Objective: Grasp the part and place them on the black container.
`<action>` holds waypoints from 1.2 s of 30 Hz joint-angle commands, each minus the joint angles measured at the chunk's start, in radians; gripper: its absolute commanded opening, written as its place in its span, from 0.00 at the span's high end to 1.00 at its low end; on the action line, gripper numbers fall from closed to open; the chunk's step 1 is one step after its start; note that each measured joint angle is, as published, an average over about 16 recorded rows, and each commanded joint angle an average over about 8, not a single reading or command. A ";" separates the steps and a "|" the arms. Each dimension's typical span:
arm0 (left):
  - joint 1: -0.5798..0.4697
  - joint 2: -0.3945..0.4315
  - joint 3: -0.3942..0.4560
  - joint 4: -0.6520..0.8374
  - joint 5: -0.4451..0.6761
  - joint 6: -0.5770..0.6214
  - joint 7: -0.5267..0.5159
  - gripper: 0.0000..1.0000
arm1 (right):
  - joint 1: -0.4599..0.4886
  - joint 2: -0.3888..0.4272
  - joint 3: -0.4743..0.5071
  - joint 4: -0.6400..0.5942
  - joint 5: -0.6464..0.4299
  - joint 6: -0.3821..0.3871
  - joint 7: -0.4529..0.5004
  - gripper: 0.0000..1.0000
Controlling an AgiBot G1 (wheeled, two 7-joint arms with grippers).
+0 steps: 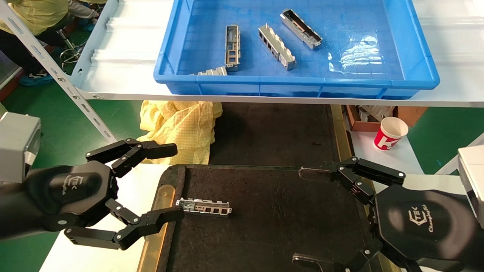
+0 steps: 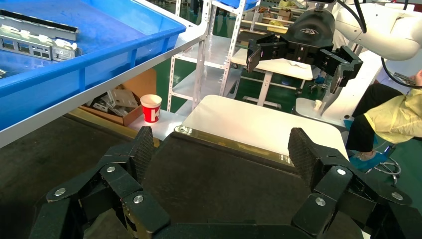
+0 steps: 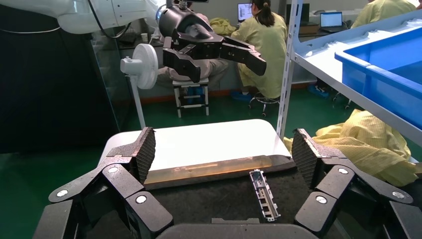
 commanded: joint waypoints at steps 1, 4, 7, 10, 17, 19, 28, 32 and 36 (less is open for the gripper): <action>0.000 0.000 0.000 0.000 0.000 0.000 0.000 0.00 | 0.001 -0.001 -0.001 -0.001 0.000 0.001 0.000 0.00; 0.000 0.000 0.000 0.000 0.000 0.000 0.000 0.00 | 0.001 -0.002 -0.002 -0.002 0.000 0.001 -0.001 0.00; 0.000 0.000 0.000 0.000 0.000 0.000 0.000 0.00 | 0.002 -0.002 -0.003 -0.003 0.000 0.001 -0.001 0.00; 0.000 0.000 0.000 0.000 0.000 0.000 0.000 0.00 | 0.002 -0.003 -0.004 -0.004 -0.001 0.002 -0.001 0.00; 0.000 0.000 0.000 0.000 0.000 0.000 0.000 0.00 | 0.002 -0.003 -0.005 -0.004 -0.001 0.002 -0.001 0.00; 0.000 0.000 0.000 0.000 0.000 0.000 0.000 0.00 | 0.002 -0.003 -0.005 -0.005 -0.001 0.002 -0.002 0.00; 0.000 0.000 0.000 0.000 0.000 0.000 0.000 0.00 | 0.003 -0.004 -0.006 -0.005 -0.002 0.003 -0.002 0.00; 0.000 0.000 0.000 0.000 0.000 0.000 0.000 0.00 | 0.003 -0.004 -0.006 -0.006 -0.002 0.003 -0.002 0.00; 0.000 0.000 0.000 0.000 0.000 0.000 0.000 0.00 | 0.003 -0.004 -0.006 -0.006 -0.002 0.003 -0.002 0.00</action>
